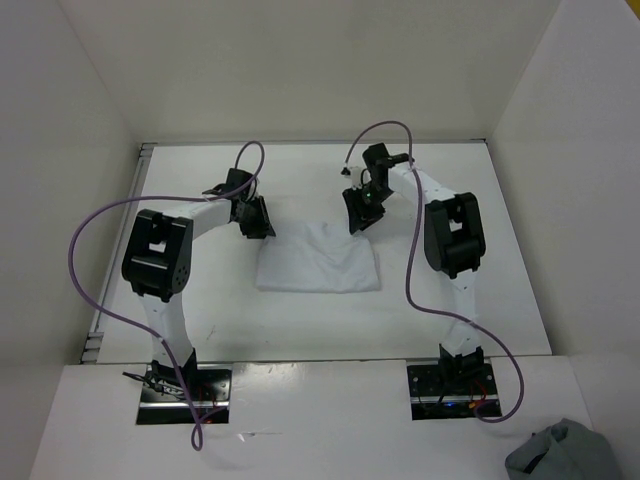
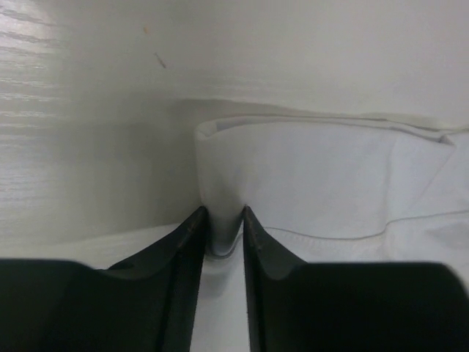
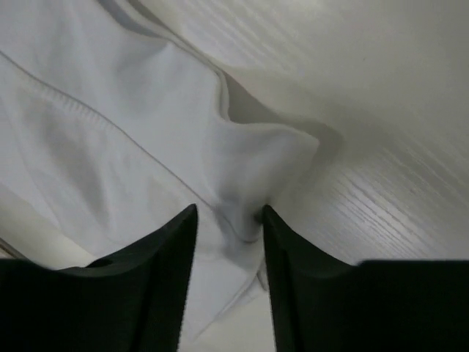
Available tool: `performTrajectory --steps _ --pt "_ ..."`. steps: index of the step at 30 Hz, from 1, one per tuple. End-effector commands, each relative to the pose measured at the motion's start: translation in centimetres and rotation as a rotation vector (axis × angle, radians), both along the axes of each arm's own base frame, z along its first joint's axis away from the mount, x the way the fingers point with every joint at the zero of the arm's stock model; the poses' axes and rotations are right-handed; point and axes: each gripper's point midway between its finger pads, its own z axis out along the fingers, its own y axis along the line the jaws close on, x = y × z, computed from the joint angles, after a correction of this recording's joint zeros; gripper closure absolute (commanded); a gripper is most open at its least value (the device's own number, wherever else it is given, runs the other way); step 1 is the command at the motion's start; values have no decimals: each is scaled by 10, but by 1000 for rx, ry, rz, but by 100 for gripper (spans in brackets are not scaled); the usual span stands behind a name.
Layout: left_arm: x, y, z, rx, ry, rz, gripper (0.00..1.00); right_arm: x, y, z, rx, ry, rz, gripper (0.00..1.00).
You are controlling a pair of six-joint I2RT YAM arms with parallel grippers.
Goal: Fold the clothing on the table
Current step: Fold the skirt
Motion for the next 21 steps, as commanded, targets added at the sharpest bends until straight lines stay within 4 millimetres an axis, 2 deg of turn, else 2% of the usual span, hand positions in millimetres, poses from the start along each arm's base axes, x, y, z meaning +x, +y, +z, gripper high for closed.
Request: performTrajectory --steps 1,2,3,4,6,9,12,15,16,18,21 --pt "-15 5 2 37 24 -37 63 32 11 18 47 -168 -47 53" --pt "-15 6 1 49 20 -40 59 31 5 19 39 -174 -74 47" --pt "-15 6 1 49 20 -40 57 37 4 21 41 -207 -78 38" --pt "-11 5 8 45 2 -40 53 38 3 21 36 -221 -93 37" --pt "-11 5 8 45 2 -40 38 39 -3 23 19 -259 -122 37" --pt "-9 3 11 35 -5 -44 31 36 -6 16 0 -246 -146 37" --pt "-4 3 9 39 -8 -52 30 46 -17 14 -11 -272 -183 37" --pt "1 3 4 49 -9 -47 30 48 -18 5 2 -250 -195 38" --pt "5 2 8 46 -21 -47 31 50 -17 1 3 -251 -195 42" --pt "6 2 1 47 -15 -47 34 53 -19 -2 14 -250 -209 45" --pt "13 -1 2 35 -34 -51 39 61 -15 3 31 -270 -206 51"
